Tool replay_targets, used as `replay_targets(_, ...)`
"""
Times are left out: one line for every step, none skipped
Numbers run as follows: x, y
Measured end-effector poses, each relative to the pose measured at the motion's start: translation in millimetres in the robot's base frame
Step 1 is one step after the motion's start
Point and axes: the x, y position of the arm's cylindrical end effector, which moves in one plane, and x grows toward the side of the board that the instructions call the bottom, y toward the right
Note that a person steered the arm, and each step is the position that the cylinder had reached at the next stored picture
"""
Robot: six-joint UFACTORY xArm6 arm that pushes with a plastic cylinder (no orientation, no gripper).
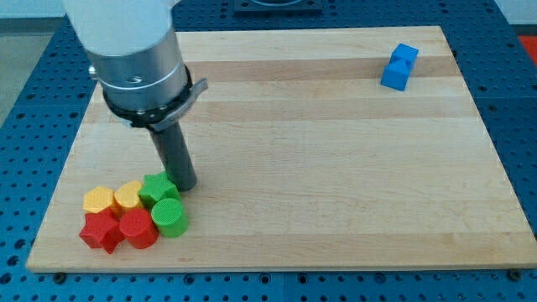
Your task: Slide the blue triangle towards top center
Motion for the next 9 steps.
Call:
replay_targets(0, -21)
replay_targets(-3, -14)
replay_targets(-16, 42)
replay_targets(-27, 105)
replay_targets(-44, 164)
replay_targets(-56, 230)
replay_targets(-69, 265)
replay_targets(-69, 266)
replay_targets(-69, 272)
